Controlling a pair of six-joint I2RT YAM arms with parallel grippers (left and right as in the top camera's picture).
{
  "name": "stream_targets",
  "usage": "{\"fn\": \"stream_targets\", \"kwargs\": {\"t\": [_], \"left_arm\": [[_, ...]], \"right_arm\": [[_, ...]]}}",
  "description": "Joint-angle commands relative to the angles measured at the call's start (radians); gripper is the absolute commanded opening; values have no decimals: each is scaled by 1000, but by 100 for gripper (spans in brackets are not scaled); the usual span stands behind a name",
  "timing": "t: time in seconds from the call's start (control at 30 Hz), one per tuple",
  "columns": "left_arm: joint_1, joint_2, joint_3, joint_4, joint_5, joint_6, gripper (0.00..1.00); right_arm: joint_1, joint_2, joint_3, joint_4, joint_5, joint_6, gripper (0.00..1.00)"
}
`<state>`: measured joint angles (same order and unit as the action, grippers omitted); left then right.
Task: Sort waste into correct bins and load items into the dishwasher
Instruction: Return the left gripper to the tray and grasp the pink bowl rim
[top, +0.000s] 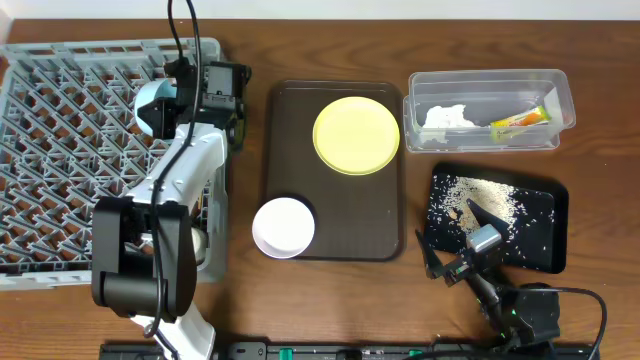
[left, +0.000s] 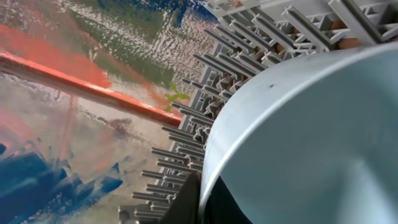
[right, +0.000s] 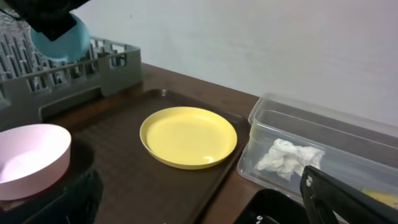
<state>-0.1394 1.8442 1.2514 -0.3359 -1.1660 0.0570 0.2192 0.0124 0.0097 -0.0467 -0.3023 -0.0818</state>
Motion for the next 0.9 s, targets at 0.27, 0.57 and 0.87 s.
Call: {"fn": "stream_targets", "kwargs": {"t": [0.27,0.57,0.87], "left_arm": [[-58,-68,7,-106,-17,0,26],[-200,-192,7,-220,129,-82,50],[-304,-303,7,-348,500,-226,50]], "right_arm": [[-3,-6,-5,2,-1,-9,99],[-3,-6,-5,2,-1,-9,99],[-3,-6,-4,2,-1,-9,99]]}}
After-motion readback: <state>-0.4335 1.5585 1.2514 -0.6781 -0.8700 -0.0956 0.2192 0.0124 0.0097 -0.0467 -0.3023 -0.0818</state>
